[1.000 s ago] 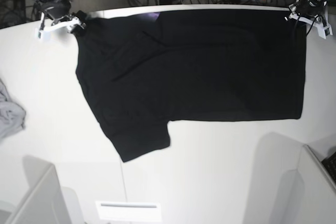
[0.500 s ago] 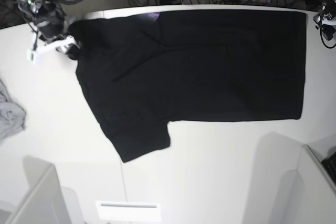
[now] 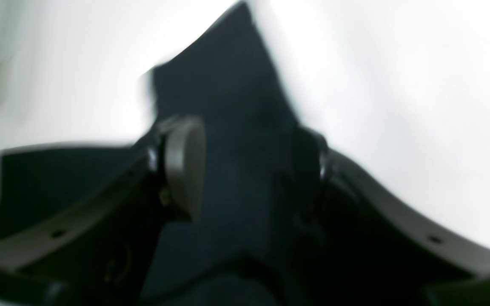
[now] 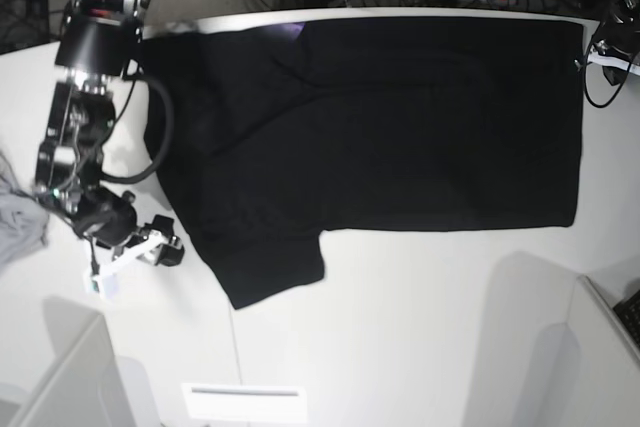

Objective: Fold the T-shirt properly
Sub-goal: 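Release the right gripper and move it to the shirt's side edge, then move the left gripper down to the opposite side edge and grasp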

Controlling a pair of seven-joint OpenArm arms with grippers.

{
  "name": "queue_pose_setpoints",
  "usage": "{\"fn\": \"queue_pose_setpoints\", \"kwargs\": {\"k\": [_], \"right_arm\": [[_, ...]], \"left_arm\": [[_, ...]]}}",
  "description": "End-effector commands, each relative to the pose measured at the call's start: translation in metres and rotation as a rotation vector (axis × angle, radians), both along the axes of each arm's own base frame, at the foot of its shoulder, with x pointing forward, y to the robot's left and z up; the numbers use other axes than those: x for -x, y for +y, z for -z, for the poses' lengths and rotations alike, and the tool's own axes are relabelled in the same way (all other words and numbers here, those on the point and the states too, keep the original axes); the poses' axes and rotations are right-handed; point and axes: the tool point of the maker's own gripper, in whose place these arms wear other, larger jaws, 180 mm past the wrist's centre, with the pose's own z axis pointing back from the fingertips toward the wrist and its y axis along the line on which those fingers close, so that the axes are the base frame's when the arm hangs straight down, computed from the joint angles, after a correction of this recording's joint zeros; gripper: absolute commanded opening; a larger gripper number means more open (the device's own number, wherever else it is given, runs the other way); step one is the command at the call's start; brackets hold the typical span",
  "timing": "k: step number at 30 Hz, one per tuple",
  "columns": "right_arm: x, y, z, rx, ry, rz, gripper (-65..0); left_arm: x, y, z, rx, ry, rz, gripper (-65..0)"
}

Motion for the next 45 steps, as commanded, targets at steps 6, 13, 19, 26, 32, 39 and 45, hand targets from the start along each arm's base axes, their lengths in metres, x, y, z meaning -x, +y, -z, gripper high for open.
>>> {"fn": "queue_pose_setpoints", "kwargs": {"k": [6,13,19,26,32,39,45], "right_arm": [[-0.057,0.002,0.017,0.117,-0.012,-0.024,-29.9],[-0.079,-0.006,0.047,0.164,0.042,0.004,-15.9],[-0.079,-0.016,0.072,0.153,0.078,0.049,-15.6],[-0.074,0.026,0.081,0.174,0.073,-0.108,-16.2],[-0.074,0.036,0.081,0.168,0.07,-0.122,-16.5],[-0.073,0.036,0.082,0.167,0.071,-0.122,-31.4],[-0.073,0.035,0.082,0.163,0.07,-0.116,-53.3]], "left_arm": [[0.0,0.006,-0.009,-0.034,-0.013,0.004,-65.0],[0.004,0.009,-0.011,-0.039,-0.01,-0.008,-65.0],[0.015,0.026,-0.022,-0.067,-0.03,-0.068,-64.0],[0.014,0.026,-0.021,-0.069,-0.027,-0.067,-57.3],[0.015,0.026,-0.021,-0.068,-0.027,-0.068,-46.2],[0.014,0.025,-0.02,-0.066,-0.026,-0.064,-36.9],[0.001,0.023,-0.015,-0.045,-0.039,-0.052,-24.7]]}}
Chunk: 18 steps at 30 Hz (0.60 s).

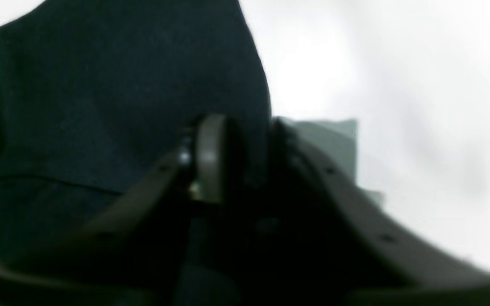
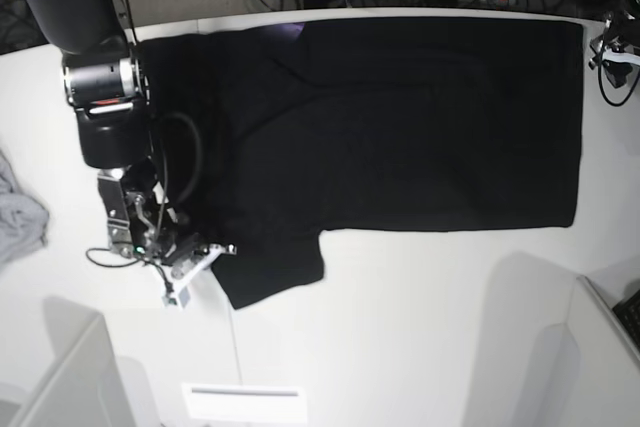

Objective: Fold the T-shirt properly
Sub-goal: 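Move the left gripper down to the opposite side edge and grasp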

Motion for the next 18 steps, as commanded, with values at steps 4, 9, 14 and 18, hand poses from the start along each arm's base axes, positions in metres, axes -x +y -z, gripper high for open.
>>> {"fn": "queue_pose_setpoints", "kwargs": {"k": [4,9,14,18], "right_arm": [[-0.018,0.0,-0.02,-0.005,-0.055,0.0,-65.0],[-0.017,-0.001,-0.02,-0.001,-0.055,-0.004,-65.0],[-0.017,0.0,-0.019,-0.001,-0.053,-0.005,-65.0],[-0.017,0.0,-0.02,-0.001,-0.055,-0.006,-65.0]], "left_arm": [[-0.026,0.007,0.011,-0.006,0.026,0.043,-21.4],[-0.057,0.019,-0.001,-0.057,-0.007,0.016,-21.6],[-0.116,0.019,0.008,-0.097,0.057,0.089,-21.6],[-0.158,0.014,0.021,-0.103,0.066,0.128,-21.6]]}}
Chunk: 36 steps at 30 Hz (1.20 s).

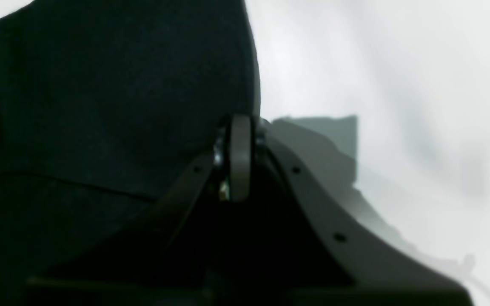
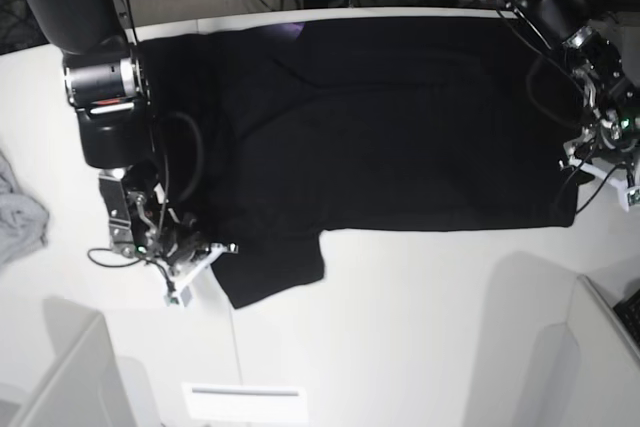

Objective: Fold the T-shirt properly
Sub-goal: 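Move the left gripper down to the opposite side edge and grasp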

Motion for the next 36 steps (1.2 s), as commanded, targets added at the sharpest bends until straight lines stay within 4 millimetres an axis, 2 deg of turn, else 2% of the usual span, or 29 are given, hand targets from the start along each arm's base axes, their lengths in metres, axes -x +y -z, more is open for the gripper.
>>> {"fn": "queue_pose_setpoints", "kwargs": {"k": [1,8,12,16,19,25,29,36], "right_arm": [[-0.018,-0.002,-0.022,-0.004,-0.059,0.0,-65.0],[-0.02,-0.004,-0.024,-0.002,-0.065,0.002,-65.0],[-0.021,-0.003,-0.025,-0.003,-0.066,0.001,-65.0],[-0.021,-0.003,-0.025,-0.003,-0.068,0.001,-65.0],[-0.021,-0.002,-0.025,-0.005,-0.068,0.0,-65.0],[-0.022,-0.002,-0.025,-0.005,-0.069,0.0,-65.0],[-0.022,-0.002,-0.025,-0.005,-0.069,0.0,-65.0],[-0.022,-0.002,-0.025,-0.005,-0.069,0.0,-65.0]], "left_arm": [[-0.012,0.014,-0.013,-0.04,-0.041,-0.012,-21.6],[-0.05,0.02,0.014,0.011,-0.072,-0.02,-21.6],[-0.059,0.034,0.01,0.017,-0.1,-0.031,-21.6],[-0.074,0.035,0.0,0.01,-0.141,-0.027,-21.6],[-0.083,0.035,0.003,0.044,-0.138,-0.031,-21.6],[-0.11,0.012,0.023,0.055,-0.104,0.065,-21.6],[-0.105,0.01,0.04,0.062,-0.082,0.026,-21.6],[-0.108,0.006,0.041,0.06,-0.102,0.033,-21.6]]}}
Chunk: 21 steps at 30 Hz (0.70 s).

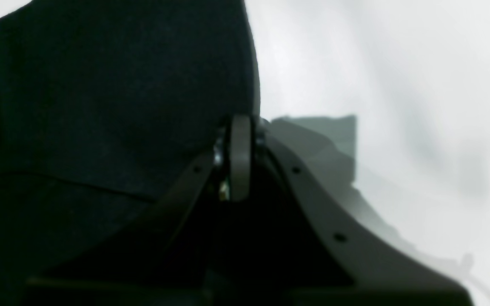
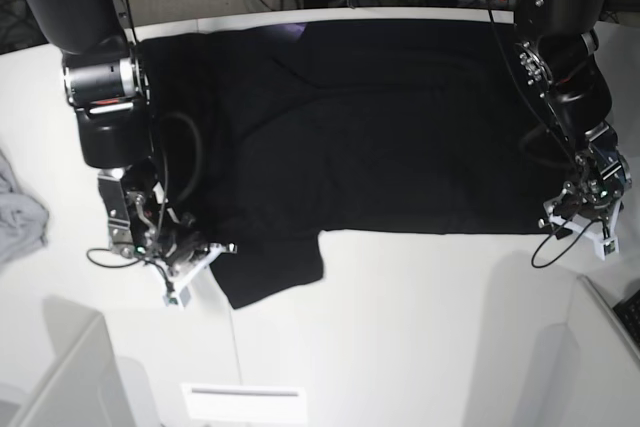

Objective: Fold the T-shirt properly
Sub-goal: 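Move the left gripper down to the opposite side edge and grasp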

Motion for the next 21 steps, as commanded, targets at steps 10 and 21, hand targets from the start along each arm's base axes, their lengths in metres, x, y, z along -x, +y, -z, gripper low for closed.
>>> {"fn": "queue_pose_setpoints", "kwargs": {"k": [10,21], "right_arm": [[-0.02,0.0,-0.023,-0.009,-0.064,0.001,-65.0],[-0.02,0.001,-0.023,-0.011,-0.065,0.0,-65.0]], "left_arm": [[-0.004,0.018,-0.053,-0.114,-0.065,-0.003,-21.6],[-0.01,0.005,-0.04,0.01,-0.062,-0.018,-21.6]]}}
